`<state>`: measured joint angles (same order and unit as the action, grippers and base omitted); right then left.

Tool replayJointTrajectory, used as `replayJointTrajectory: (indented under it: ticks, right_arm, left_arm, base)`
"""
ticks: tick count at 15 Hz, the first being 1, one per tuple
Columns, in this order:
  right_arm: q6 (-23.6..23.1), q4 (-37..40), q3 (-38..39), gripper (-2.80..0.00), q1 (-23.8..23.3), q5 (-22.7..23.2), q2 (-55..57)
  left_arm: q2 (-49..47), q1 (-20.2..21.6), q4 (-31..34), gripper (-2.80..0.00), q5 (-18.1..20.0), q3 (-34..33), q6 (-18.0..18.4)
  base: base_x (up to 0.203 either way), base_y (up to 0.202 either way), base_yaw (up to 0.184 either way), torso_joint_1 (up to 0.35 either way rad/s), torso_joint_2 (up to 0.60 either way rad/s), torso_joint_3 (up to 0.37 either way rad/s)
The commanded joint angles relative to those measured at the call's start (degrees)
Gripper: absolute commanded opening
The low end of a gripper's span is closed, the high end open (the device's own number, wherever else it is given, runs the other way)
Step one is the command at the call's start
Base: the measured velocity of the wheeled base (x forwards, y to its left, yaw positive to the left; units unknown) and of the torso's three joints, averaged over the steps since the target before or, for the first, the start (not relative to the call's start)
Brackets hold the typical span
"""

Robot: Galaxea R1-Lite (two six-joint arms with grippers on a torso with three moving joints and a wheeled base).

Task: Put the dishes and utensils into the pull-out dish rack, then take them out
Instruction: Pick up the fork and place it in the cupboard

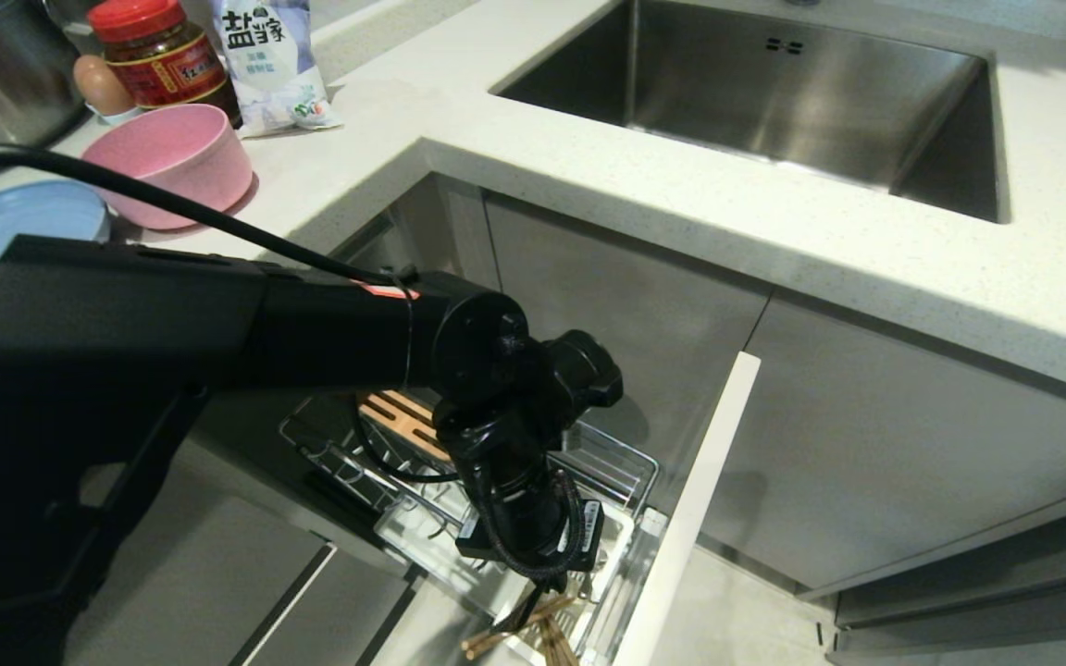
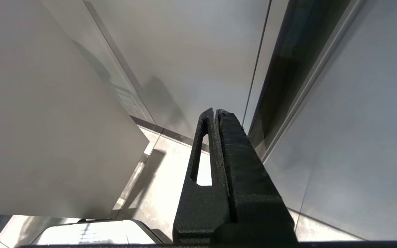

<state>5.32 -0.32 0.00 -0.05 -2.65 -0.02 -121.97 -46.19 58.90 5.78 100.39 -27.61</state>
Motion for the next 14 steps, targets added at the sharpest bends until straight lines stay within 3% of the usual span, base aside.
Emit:
replayJointTrajectory:
  ticks: [1, 14]
  right_arm:
    - [0.05, -0.03, 0.00, -2.80, -0.04, 0.00, -0.24]
    - [0.05, -0.03, 0.00, -2.80, -0.04, 0.01, -0.24]
  left_arm:
    - [-2.36, 0.30, 0.33, -2.80, 0.02, 0.89, -0.16]
    - [-6.92, 2.46, 0.07, -2.80, 0.05, 4.63, -0.07]
  base:
    - [0.000, 0.000, 0.000, 0.000, 0.00, 0.000]
    - [0.000, 0.000, 0.000, 0.000, 0.00, 0.000]
